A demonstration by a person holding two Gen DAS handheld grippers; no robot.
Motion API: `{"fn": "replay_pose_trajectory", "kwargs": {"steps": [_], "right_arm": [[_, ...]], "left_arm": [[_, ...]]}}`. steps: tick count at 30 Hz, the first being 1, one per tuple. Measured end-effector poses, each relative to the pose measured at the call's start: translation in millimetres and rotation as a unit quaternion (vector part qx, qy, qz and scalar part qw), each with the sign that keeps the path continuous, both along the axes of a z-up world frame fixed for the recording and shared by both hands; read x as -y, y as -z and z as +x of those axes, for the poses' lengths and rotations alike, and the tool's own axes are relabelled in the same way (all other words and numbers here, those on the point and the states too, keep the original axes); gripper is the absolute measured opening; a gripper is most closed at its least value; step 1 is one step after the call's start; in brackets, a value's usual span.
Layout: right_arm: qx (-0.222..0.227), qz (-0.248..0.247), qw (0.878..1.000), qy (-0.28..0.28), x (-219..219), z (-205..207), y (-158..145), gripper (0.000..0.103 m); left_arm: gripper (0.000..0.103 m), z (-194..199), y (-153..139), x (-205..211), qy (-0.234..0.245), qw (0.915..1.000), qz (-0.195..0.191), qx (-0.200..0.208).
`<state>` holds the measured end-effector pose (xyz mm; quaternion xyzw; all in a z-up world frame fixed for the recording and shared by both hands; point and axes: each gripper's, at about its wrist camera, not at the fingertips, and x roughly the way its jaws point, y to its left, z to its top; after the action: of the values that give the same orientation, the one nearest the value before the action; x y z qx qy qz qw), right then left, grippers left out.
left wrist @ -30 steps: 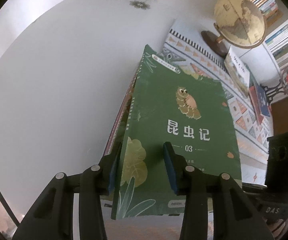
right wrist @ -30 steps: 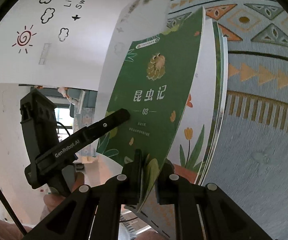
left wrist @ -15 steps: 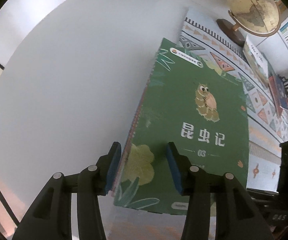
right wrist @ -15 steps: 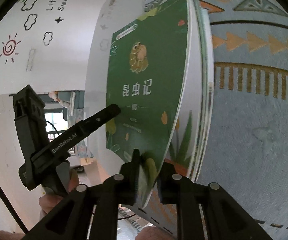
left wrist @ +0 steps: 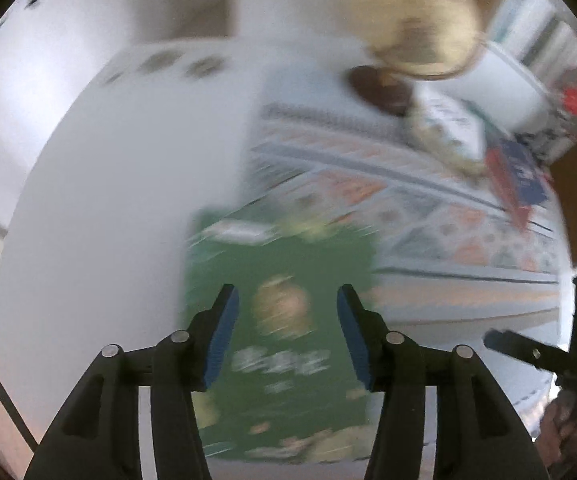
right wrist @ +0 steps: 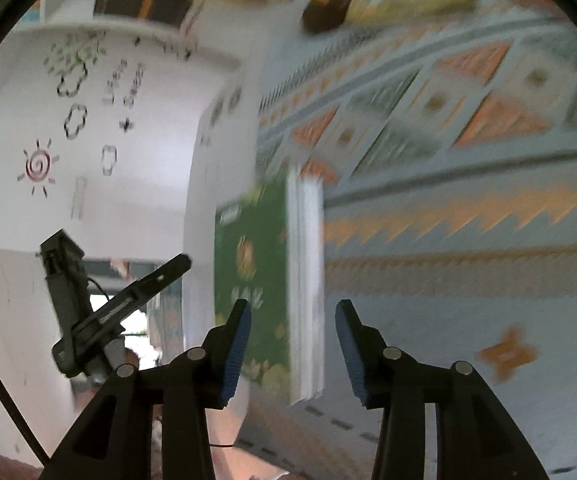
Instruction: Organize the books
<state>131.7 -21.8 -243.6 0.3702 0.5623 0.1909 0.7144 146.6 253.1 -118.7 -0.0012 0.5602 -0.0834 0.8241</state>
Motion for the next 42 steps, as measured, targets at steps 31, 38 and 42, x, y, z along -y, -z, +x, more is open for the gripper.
{"fn": "replay_pose_trajectory", "kwargs": {"steps": [31, 38, 42], "right_arm": [[0.111, -0.108, 0.953, 0.259, 285.9, 55.9, 50.8, 0.059], [0.088, -0.087, 0.972, 0.198, 292.0, 0.5, 44.6, 0.063], [0.06, -0.103, 0.98, 0.162, 280.8, -47.1, 41.7, 0.063]], "left_arm": [[0.086, 152.3, 112.3, 404.5, 0.326, 0.9448, -0.025, 0.017], [0.086, 87.8, 105.1, 373.2, 0.337, 0.9394, -0.062, -0.017], [0.086, 26.4, 106.3, 355.1, 0.33, 0.9401, -0.073, -0.042]]}}
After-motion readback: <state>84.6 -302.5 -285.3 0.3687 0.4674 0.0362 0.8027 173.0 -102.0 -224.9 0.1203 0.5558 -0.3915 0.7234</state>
